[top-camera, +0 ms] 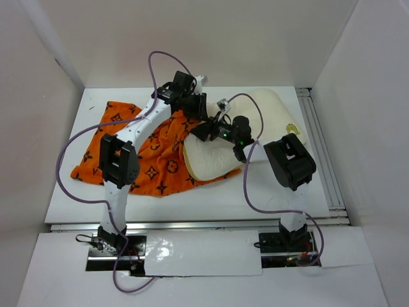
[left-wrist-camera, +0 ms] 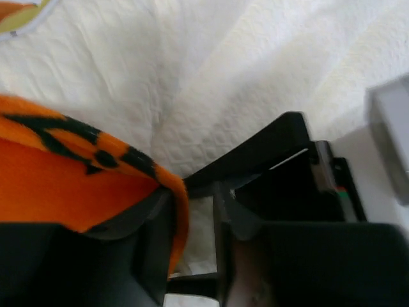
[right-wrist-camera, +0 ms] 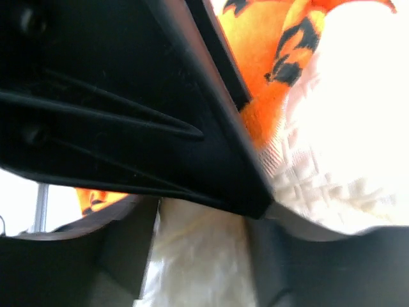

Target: Put the pillow into the pillowcase

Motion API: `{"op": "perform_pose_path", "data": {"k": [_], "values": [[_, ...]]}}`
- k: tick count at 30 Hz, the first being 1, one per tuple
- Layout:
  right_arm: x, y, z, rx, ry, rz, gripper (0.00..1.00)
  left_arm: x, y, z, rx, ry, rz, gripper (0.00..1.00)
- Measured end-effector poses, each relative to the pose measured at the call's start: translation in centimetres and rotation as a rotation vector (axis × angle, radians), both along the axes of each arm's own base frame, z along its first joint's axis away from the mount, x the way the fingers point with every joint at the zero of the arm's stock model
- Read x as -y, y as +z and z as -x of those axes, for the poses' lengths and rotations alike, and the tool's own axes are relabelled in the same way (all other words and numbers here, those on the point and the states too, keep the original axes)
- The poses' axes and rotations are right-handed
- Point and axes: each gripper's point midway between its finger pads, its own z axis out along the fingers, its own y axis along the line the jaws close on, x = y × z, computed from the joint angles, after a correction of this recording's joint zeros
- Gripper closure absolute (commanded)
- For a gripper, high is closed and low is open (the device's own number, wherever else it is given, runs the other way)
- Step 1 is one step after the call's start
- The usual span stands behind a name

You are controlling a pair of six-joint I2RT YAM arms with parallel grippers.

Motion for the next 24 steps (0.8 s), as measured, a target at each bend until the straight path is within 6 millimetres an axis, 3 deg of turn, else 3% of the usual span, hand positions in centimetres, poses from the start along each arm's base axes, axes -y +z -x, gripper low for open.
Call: {"op": "perform_pose_path", "data": {"k": [1, 2, 5, 6, 10, 12, 14, 18, 20, 24], "values": [[0.2, 0.1, 0.1, 0.007, -0.006, 0.011, 0.28, -0.2, 0.0, 0.1, -0.006, 0.003, -0.001, 0.49], [0.6, 0.1, 0.3, 0.010, -0.017, 0.026, 0.24, -0.4, -0.1, 0.3, -0.018, 0.005, -0.005, 0.35], [2.2, 1.3, 1.5, 0.013, -0.067, 0.094, 0.16, -1.4, -0.6, 0.6, -0.057, 0.026, -0.012, 0.14], [2.8, 2.1, 1.8, 0.020, -0.091, 0.115, 0.09, -1.8, -0.8, 0.7, -0.067, 0.036, -0.015, 0.00], [5.2, 4.9, 2.0, 0.037, -0.205, 0.212, 0.09, -4.3, -0.3, 0.5, -0.094, 0.101, -0.028, 0.00], [6.1, 5.1, 1.7, 0.032, -0.248, 0.267, 0.09, -6.0, 0.3, -0.2, -0.087, 0.145, -0.042, 0.00], [7.0, 4.5, 1.2, 0.005, -0.283, 0.332, 0.09, -7.8, 1.4, -1.7, -0.074, 0.192, -0.049, 0.00], [8.1, 2.9, 0.0, -0.070, -0.322, 0.438, 0.09, -10.1, 4.2, -6.7, 0.038, 0.267, -0.023, 0.00], [8.4, 2.7, -1.2, -0.089, -0.344, 0.471, 0.09, -11.5, 3.8, -8.3, 0.067, 0.297, -0.034, 0.00], [8.4, 1.7, -3.3, -0.116, -0.388, 0.534, 0.09, -12.9, 0.7, -10.1, 0.083, 0.305, -0.094, 0.00]]}}
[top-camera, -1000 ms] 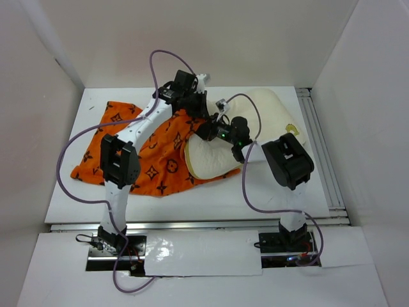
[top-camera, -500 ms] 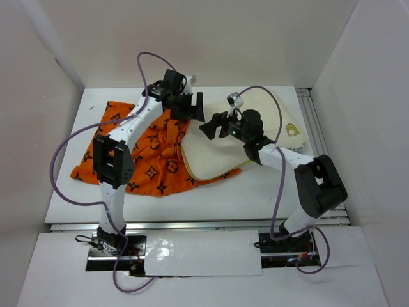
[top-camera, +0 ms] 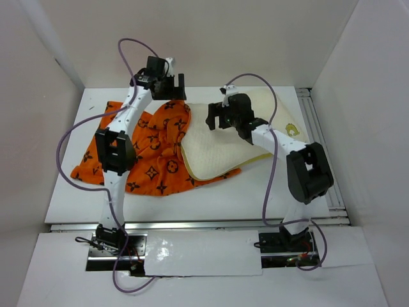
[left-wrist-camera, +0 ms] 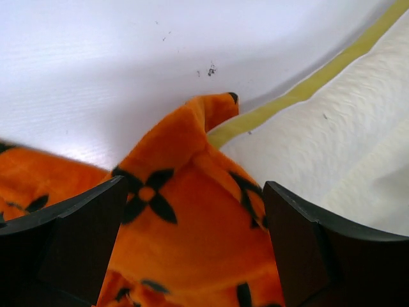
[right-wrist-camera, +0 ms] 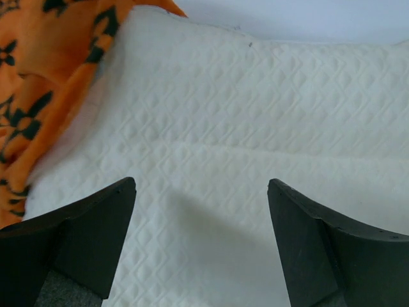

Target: Put the pillow into the pillowcase

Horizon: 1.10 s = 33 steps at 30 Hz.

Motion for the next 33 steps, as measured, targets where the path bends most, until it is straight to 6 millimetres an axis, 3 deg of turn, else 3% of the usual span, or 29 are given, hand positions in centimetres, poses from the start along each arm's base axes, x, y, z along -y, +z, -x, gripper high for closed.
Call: {"op": "perform_pose_path", "data": {"k": [4, 8, 11, 12, 13, 14, 15, 16, 17, 18, 19, 20, 28, 33], "values": [[-0.1, -3.4, -0.3, -0.063, -0.020, 0.064, 0.11, 1.8, -3.0, -2.2, 0.022, -0.058, 0.005, 0.00], [-0.5, -6.6, 0.0, -0.121, -0.010, 0.109, 0.12, 4.3, -4.9, -2.9, 0.031, -0.154, 0.082, 0.00], [-0.9, -6.7, 0.0, -0.103, -0.004, 0.137, 0.20, 5.5, -5.2, -3.2, 0.050, -0.189, 0.109, 0.09], [-1.1, -6.5, -0.1, -0.090, -0.003, 0.146, 0.22, 5.6, -5.3, -3.3, 0.054, -0.191, 0.114, 0.18], [-1.2, -6.4, -0.1, -0.082, 0.000, 0.151, 0.25, 5.7, -5.4, -3.5, 0.057, -0.189, 0.119, 0.48], [-1.4, -6.4, 0.0, -0.076, 0.004, 0.159, 0.37, 5.7, -5.6, -3.6, 0.056, -0.184, 0.123, 0.59], [-1.4, -6.4, 0.0, -0.071, 0.008, 0.167, 0.42, 5.7, -6.0, -3.7, 0.054, -0.183, 0.122, 0.70], [-1.5, -6.5, 0.0, -0.069, 0.010, 0.171, 0.59, 5.5, -6.5, -3.9, 0.050, -0.177, 0.117, 0.94], [-1.5, -6.4, 0.0, -0.065, 0.014, 0.175, 0.67, 5.5, -6.9, -3.9, 0.040, -0.163, 0.121, 1.00], [-1.6, -6.4, 0.0, -0.061, 0.017, 0.174, 0.76, 5.3, -7.4, -4.0, 0.035, -0.155, 0.116, 1.00], [-1.7, -6.4, 0.0, -0.060, 0.021, 0.173, 0.93, 5.2, -7.8, -4.0, 0.029, -0.149, 0.112, 1.00], [-1.7, -6.4, 0.1, -0.059, 0.026, 0.173, 1.00, 5.1, -8.1, -3.9, 0.021, -0.145, 0.108, 1.00], [-1.7, -6.2, 1.5, 0.009, 0.063, 0.175, 1.00, 5.7, -8.1, -4.0, 0.034, -0.135, 0.116, 1.00], [-1.8, -4.8, 4.0, 0.063, 0.106, 0.194, 1.00, 9.6, -4.9, -2.4, 0.097, -0.236, 0.117, 1.00]]}}
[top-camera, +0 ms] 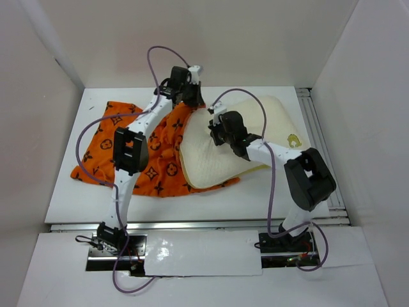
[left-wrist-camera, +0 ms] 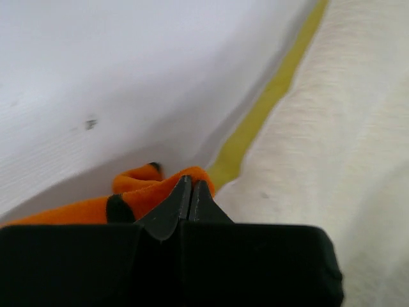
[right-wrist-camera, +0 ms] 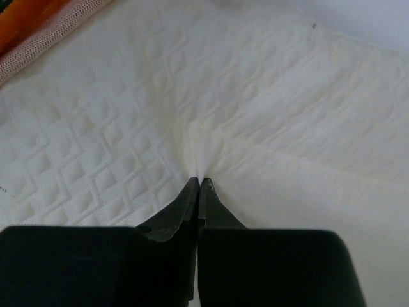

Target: Put the pillow into the pillowcase

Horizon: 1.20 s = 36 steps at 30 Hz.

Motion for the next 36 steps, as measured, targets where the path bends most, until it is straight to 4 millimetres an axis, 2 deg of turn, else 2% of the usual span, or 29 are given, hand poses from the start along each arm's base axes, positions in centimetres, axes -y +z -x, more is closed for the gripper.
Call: {"op": "perform_pose_path", "data": {"k": [5, 8, 9, 10, 13, 15, 17, 18, 19, 21, 22, 24, 26, 29, 31, 33, 34, 36], "values": [[0.0, 0.9, 0.4, 0.023, 0.015, 0.007, 1.00, 7.6, 4.7, 4.0, 0.140, -0.178, -0.023, 1.00], [0.5, 0.8, 0.2, 0.026, -0.020, 0.016, 1.00, 10.6, 6.6, 6.0, 0.188, -0.238, -0.016, 1.00], [0.7, 0.7, 0.2, 0.029, -0.038, 0.016, 1.00, 11.1, 7.0, 6.3, 0.197, -0.245, -0.009, 0.93], [1.0, 0.8, 0.1, 0.036, -0.056, 0.014, 1.00, 11.4, 7.3, 6.3, 0.208, -0.246, -0.005, 0.67], [1.7, 1.0, -0.1, 0.036, -0.116, -0.012, 1.00, 11.6, 7.0, 6.6, 0.187, -0.246, 0.011, 0.03], [2.2, 1.2, -0.6, 0.042, -0.147, -0.028, 0.99, 11.5, 6.7, 6.6, 0.163, -0.230, 0.023, 0.00], [2.4, 1.1, -0.6, 0.034, -0.152, -0.031, 0.84, 11.0, 6.0, 6.5, 0.127, -0.209, 0.036, 0.00], [2.4, 1.0, -0.5, 0.027, -0.150, -0.028, 0.72, 11.0, 5.7, 6.6, 0.113, -0.207, 0.044, 0.00], [2.4, 0.9, -0.4, 0.020, -0.146, -0.024, 0.38, 10.9, 5.5, 6.7, 0.095, -0.203, 0.057, 0.00], [2.6, 1.0, -0.1, 0.011, -0.143, -0.014, 0.09, 10.2, 5.1, 6.6, 0.072, -0.195, 0.064, 0.00], [2.9, 1.2, 0.0, 0.009, -0.148, -0.010, 0.00, 9.5, 4.8, 6.6, 0.049, -0.184, 0.067, 0.00], [3.7, 2.0, 0.3, 0.015, -0.142, 0.009, 0.00, 7.9, 4.7, 6.5, 0.024, -0.158, 0.066, 0.00], [4.3, 3.7, 1.0, 0.030, -0.135, 0.010, 0.00, 5.8, 5.5, 6.7, 0.012, -0.121, 0.056, 0.00], [4.0, 7.3, 3.1, 0.074, -0.064, -0.005, 0.00, 2.3, 8.5, 7.7, 0.027, -0.046, 0.046, 0.00], [2.7, 9.2, 5.0, 0.098, 0.021, -0.016, 0.00, 0.1, 11.1, 9.4, 0.046, 0.003, 0.053, 0.00], [0.7, 10.2, 7.3, 0.107, 0.129, -0.012, 0.00, -2.0, 13.2, 12.1, 0.057, 0.057, 0.061, 0.00], [-0.4, 10.1, 8.5, 0.102, 0.187, -0.003, 0.00, -2.9, 13.8, 13.3, 0.067, 0.085, 0.073, 0.00], [-2.5, 9.0, 10.8, 0.071, 0.290, 0.027, 0.00, -5.2, 13.7, 16.8, 0.051, 0.149, 0.073, 0.00]]}}
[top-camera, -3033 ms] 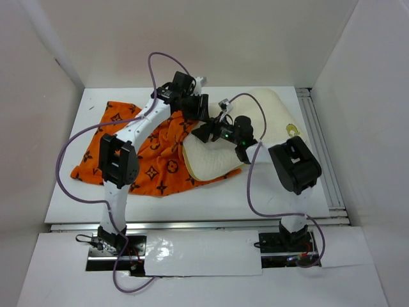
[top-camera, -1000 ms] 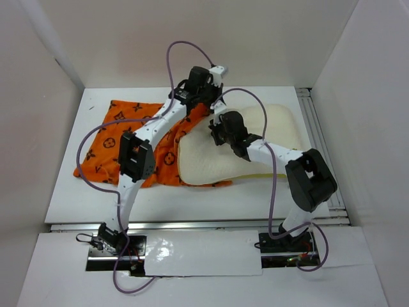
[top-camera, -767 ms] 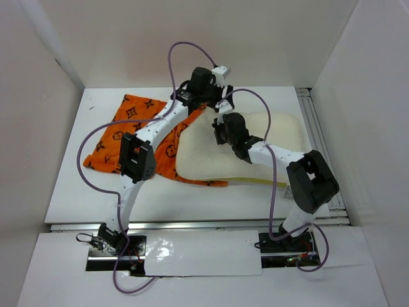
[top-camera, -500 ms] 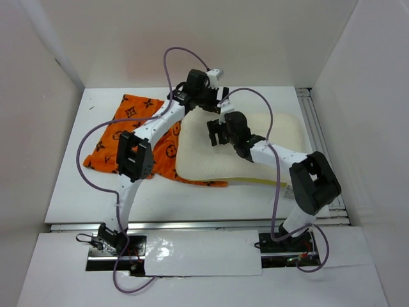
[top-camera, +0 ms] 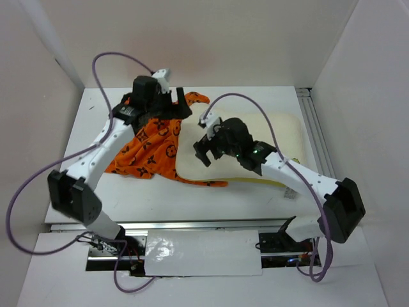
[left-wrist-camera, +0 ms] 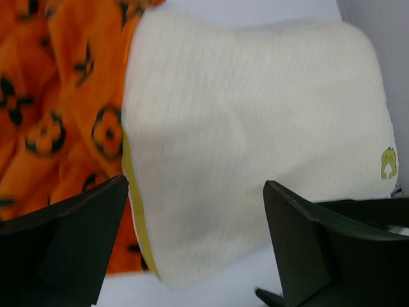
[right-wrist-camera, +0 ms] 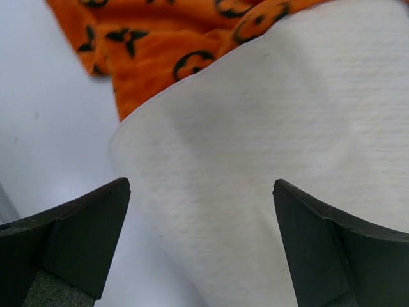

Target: Put the pillow into the pillowcase

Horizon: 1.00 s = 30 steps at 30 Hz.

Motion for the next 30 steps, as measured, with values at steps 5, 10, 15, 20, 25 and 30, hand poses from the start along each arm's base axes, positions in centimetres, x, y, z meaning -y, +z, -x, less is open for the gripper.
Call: {"op": "perform_pose_path", "data": {"k": [5, 10, 15, 20, 25, 30], "values": [[-2.4, -6.2, 2.2, -0.097, 0.101, 0.153, 0.00, -3.8, -5.3, 6.5, -0.122, 0.116, 0.012, 0.01], [-2.1, -12.4, 0.7, -0.171, 0.051, 0.291, 0.94, -5.2, -11.2, 9.7, -0.273, 0.164, -0.013, 0.03], [-1.8, -11.2, -1.9, -0.167, -0.028, 0.255, 1.00, -5.2, -11.5, 9.5, -0.277, 0.186, -0.006, 0.12], [-0.4, -8.6, -3.2, -0.165, -0.081, 0.171, 1.00, -4.9, -13.4, 8.2, -0.307, 0.194, -0.024, 0.22], [1.6, -7.1, -4.9, -0.176, -0.121, 0.109, 1.00, -3.1, -16.2, 5.8, -0.364, 0.178, -0.058, 0.28], [3.1, -6.9, -6.0, -0.214, -0.136, 0.057, 1.00, -0.3, -18.3, 3.7, -0.390, 0.144, -0.084, 0.23]]}}
